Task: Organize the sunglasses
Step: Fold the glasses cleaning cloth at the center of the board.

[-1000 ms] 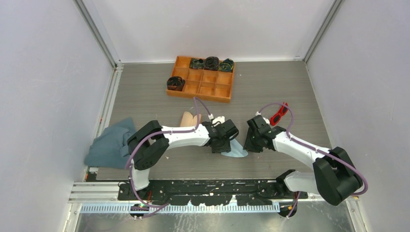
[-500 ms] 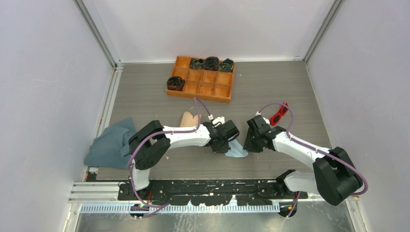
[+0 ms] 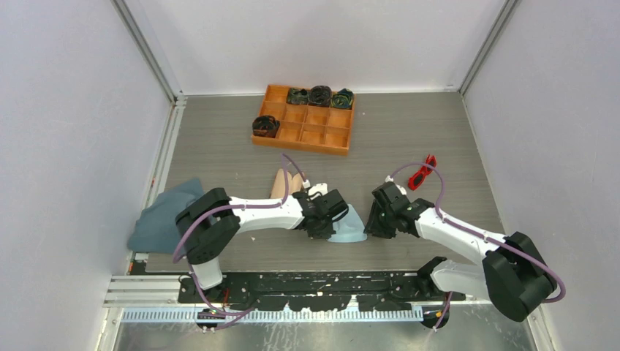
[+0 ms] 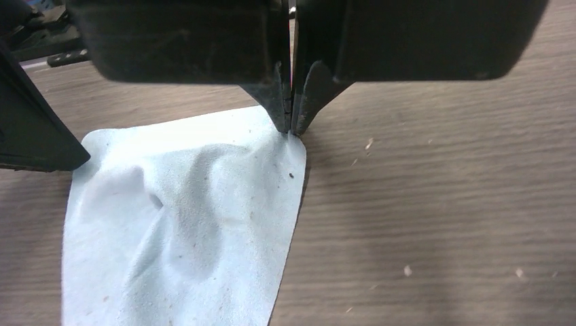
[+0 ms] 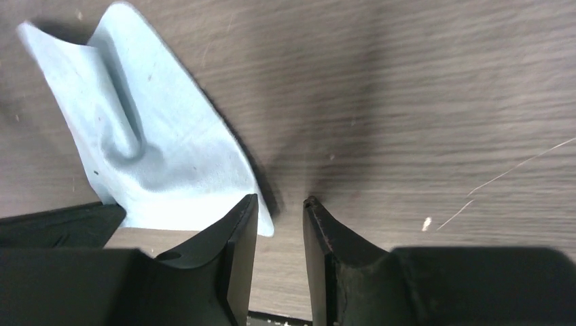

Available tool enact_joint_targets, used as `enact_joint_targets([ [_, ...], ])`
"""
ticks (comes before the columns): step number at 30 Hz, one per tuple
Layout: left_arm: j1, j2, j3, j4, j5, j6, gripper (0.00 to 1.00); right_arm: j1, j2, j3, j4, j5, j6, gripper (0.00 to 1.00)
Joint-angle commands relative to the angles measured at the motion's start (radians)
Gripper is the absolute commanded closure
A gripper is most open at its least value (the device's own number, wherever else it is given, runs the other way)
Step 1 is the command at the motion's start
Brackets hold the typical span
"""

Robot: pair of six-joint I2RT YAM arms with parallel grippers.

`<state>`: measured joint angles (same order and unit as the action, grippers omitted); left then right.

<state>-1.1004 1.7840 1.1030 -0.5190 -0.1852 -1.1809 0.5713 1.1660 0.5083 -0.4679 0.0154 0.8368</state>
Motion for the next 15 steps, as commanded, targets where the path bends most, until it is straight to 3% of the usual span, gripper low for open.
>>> enact_joint_targets([
  [1,-0.003,-0.076,-0.071,0.025,0.028,-0.026,1.00,0.088,-0.017,-0.034,-0.063,0.023,0.072,0.61],
  [15,-0.024,-0.117,-0.129,0.001,0.035,-0.082,0.99,0.150,-0.042,-0.028,-0.067,0.017,0.152,0.63],
])
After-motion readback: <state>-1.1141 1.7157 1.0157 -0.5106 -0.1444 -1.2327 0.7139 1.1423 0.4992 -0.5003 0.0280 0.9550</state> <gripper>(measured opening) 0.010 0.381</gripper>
